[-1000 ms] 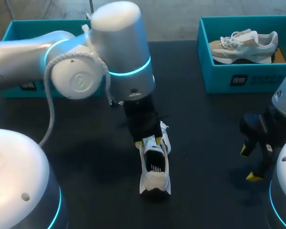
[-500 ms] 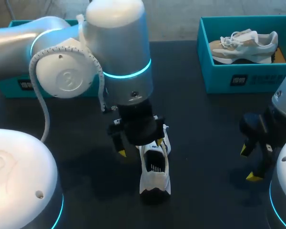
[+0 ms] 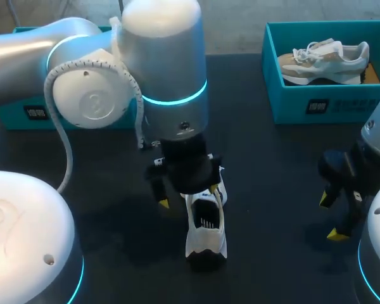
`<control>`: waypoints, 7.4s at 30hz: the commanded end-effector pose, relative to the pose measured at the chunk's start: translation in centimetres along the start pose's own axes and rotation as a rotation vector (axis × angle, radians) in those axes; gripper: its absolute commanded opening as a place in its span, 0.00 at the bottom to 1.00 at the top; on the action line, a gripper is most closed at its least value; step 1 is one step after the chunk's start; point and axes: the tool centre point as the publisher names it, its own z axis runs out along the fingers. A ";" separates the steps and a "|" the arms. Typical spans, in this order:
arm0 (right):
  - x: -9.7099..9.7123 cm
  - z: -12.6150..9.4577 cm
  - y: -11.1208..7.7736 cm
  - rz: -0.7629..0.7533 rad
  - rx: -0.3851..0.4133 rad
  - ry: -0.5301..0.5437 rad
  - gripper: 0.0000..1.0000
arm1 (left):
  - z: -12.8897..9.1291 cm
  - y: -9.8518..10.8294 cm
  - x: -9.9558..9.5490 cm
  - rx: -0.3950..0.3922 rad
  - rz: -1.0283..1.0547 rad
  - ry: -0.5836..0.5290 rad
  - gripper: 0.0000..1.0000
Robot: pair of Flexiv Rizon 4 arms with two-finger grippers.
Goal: Take the shoe out of the shoebox, open the shoe tongue, remove and reinsert the insole, then place the shoe into the shoebox
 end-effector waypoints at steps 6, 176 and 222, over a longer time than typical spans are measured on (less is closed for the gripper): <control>0.1 0.1 0.0 0.001 0.001 -0.002 1.00 | 1.2 -4.1 2.1 -0.034 -0.404 0.015 1.00; 0.1 0.1 0.0 0.001 0.001 -0.002 1.00 | -13.2 25.5 7.1 -0.003 -1.146 -0.065 0.00; 0.1 0.1 0.0 0.001 0.001 -0.002 1.00 | -19.4 49.7 14.4 -0.019 -1.253 -0.070 0.00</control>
